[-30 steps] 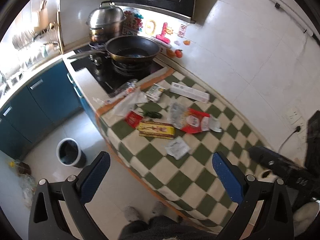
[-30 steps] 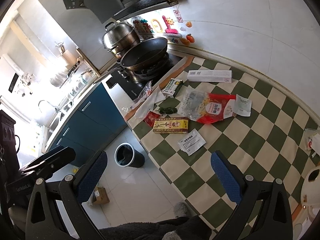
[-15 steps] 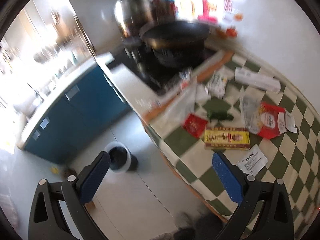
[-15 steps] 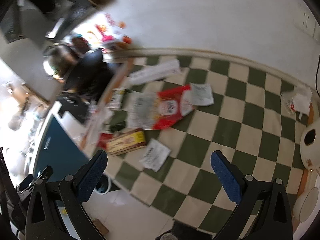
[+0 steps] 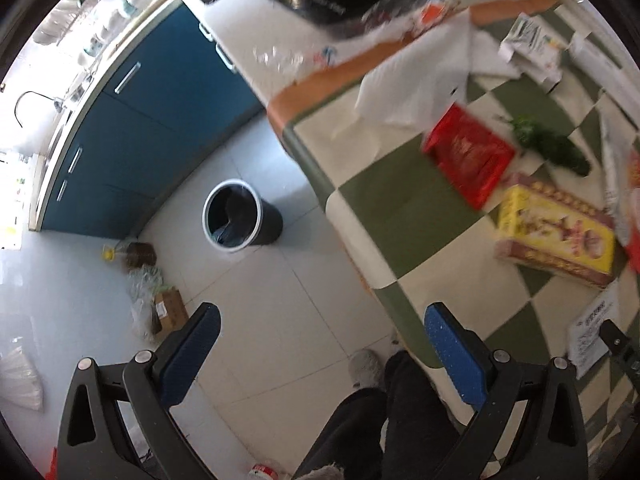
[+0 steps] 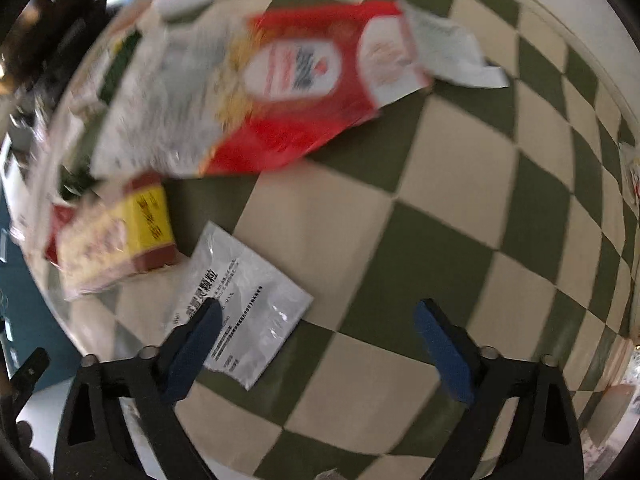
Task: Collect trash
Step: 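Grasp the white sachet with the right tool while the left tool grasps the yellow seasoning box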
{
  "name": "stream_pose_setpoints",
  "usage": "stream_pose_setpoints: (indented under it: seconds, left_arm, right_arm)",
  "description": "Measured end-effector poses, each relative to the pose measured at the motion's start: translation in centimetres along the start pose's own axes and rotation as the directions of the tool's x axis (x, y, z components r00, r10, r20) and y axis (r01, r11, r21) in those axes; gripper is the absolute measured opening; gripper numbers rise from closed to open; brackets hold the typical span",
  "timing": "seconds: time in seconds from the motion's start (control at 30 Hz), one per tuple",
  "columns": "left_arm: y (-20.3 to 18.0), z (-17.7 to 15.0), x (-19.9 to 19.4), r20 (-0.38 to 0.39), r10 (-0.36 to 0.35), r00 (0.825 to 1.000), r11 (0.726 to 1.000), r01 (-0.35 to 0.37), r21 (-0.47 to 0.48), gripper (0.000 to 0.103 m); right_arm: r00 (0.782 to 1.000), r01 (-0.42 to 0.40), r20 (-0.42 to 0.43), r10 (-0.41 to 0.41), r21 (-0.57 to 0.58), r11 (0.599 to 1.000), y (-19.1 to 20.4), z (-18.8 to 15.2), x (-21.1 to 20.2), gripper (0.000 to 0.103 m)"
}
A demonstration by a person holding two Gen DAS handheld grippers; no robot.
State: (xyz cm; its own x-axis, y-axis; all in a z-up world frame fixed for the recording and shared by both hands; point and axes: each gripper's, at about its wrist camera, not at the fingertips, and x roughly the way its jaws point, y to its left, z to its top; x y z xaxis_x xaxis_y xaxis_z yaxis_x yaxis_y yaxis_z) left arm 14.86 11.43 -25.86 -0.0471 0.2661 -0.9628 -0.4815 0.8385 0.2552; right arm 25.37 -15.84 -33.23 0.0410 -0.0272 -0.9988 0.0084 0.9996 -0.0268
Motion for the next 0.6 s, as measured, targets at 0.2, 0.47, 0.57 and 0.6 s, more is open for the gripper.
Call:
stream_pose_setpoints:
  seconds: [0.2, 0.47, 0.57, 0.6]
  left_arm:
    - [-1.9, 0.1, -0.4, 0.044, 0.043, 0.998, 0.992, -0.048, 0.121, 0.103]
    - [-11.6, -0.9, -4.3, 0.270, -0.057, 0.961, 0.734, -0.143, 0.664, 0.103]
    - [-15.6, -2.6, -4.9, 0.269, -0.106, 0.957, 0.549, -0.169, 0.819, 0.103]
    - [-16.7, -2.9, -4.8, 0.269, -0.121, 0.956, 0.502, -0.175, 0.847, 0.103]
  right_arm:
    - [0.993, -0.012, 0.118, 0.025, -0.110, 0.994, 2.5, -1.1, -0.2, 0.014]
    - [0.980, -0.133, 0.148, 0.132, -0.001, 0.991, -4.4, -0.9, -0.2, 0.003]
    - [0.978, -0.152, 0.152, 0.141, 0.060, 0.987, -8.4, -0.6, -0.2, 0.003]
    - [0.978, -0.157, 0.152, 0.144, 0.074, 0.985, -9.1, -0.3, -0.7, 0.003]
